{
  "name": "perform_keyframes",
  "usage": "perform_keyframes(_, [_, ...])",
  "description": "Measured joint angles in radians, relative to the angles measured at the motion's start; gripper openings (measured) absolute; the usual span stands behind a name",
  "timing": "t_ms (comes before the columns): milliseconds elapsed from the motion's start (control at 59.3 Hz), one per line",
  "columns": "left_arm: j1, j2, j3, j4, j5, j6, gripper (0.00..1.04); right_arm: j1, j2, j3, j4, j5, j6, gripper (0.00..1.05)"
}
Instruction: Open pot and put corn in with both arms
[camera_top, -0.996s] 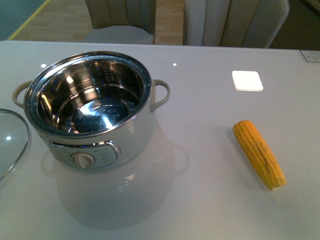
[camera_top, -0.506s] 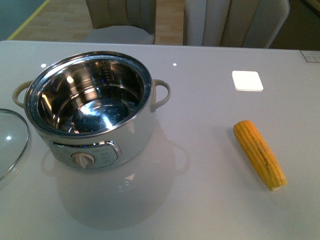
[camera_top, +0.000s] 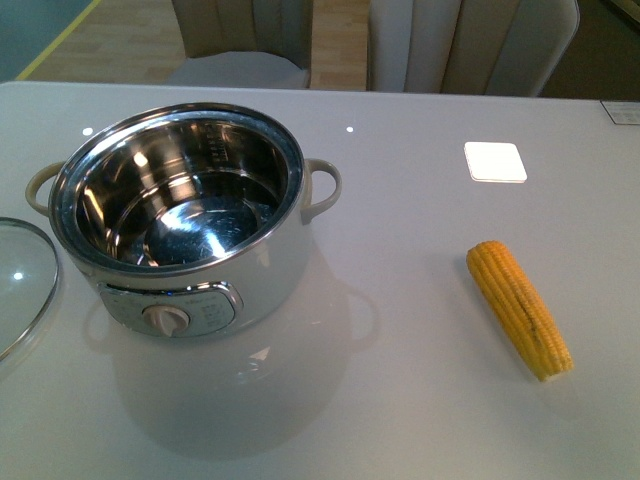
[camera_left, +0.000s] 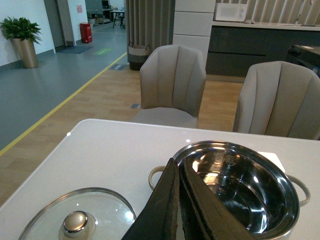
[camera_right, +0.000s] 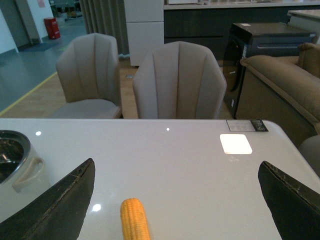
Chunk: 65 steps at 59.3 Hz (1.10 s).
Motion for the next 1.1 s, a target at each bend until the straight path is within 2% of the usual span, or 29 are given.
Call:
perform_keyframes(152, [0.0, -0.004, 0.0, -0.003, 0.0, 0.0, 0.05, 0.0, 0.0, 0.0, 0.0, 0.0, 0.0, 0.96])
perform_keyframes(675, [0.0, -0.005, 0.0, -0.003, 0.0, 0.0, 0.98, 0.0, 0.0, 0.0, 0.0, 0.0, 0.0, 0.96])
perform_keyframes(810, [0.0, -0.005, 0.0, -0.003, 0.0, 0.002, 0.98, 0.0, 0.0, 0.0, 0.0, 0.0, 0.0, 0.96])
perform_keyframes(827, [0.0, -0.005, 0.0, -0.003, 0.0, 0.002, 0.98, 0.004, 0.017, 0.008, -0.028, 0.014, 0.01, 0.96])
perform_keyframes(894, [0.0, -0.005, 0.0, -0.003, 0.0, 0.002, 0.98, 0.057, 0.222, 0.141, -0.344, 0.106, 0.078, 0.96])
perform_keyframes(945, [0.0, -0.005, 0.0, -0.003, 0.0, 0.002, 0.98, 0.1, 0.332, 0.172, -0.431, 0.118, 0.091, 0.96])
perform_keyframes(996, [0.0, -0.005, 0.0, -0.003, 0.0, 0.002, 0.98, 0.145, 0.414, 0.174, -0.425, 0.137, 0.091, 0.96])
perform_keyframes(1097, [0.0, -0.005, 0.0, -0.003, 0.0, 0.002, 0.98, 0.212, 0.571, 0.181, -0.304, 0.134, 0.075, 0.96])
